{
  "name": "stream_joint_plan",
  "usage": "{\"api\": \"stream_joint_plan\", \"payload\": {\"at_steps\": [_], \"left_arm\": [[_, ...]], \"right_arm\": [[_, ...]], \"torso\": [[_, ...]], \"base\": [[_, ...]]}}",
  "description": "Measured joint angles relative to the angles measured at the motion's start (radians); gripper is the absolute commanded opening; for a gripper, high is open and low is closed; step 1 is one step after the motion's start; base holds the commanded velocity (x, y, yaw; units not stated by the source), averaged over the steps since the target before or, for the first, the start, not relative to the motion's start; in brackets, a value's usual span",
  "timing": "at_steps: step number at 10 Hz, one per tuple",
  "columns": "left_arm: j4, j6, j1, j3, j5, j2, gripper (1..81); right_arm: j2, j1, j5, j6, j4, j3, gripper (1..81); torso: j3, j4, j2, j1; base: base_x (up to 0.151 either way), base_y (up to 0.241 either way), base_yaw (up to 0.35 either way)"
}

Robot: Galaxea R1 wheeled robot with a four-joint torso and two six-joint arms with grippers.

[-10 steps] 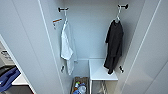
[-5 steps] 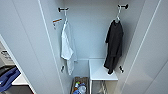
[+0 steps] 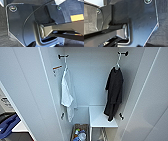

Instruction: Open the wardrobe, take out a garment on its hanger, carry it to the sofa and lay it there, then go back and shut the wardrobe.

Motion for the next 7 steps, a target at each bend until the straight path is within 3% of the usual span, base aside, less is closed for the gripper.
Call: {"api": "stream_joint_plan", "payload": {"at_steps": [2,7], "left_arm": [[0.0,0.0,0.001,0.0,0.0,0.0,81.1],[0.0,0.0,0.011,0.0,-0.001,-0.002,81.1]], "right_arm": [[0.008,-0.007,0.007,0.0,0.0,-0.005,81.1],[0.021,-0.013,0.006,-0.003,-0.003,-0.01,81.1]], "torso": [[0.0,0.0,0.0,0.0],[0.0,0.0,-0.002,-0.002]], "base": [[0.0,0.0,0.0],[0.086,0.0,0.0]]}}
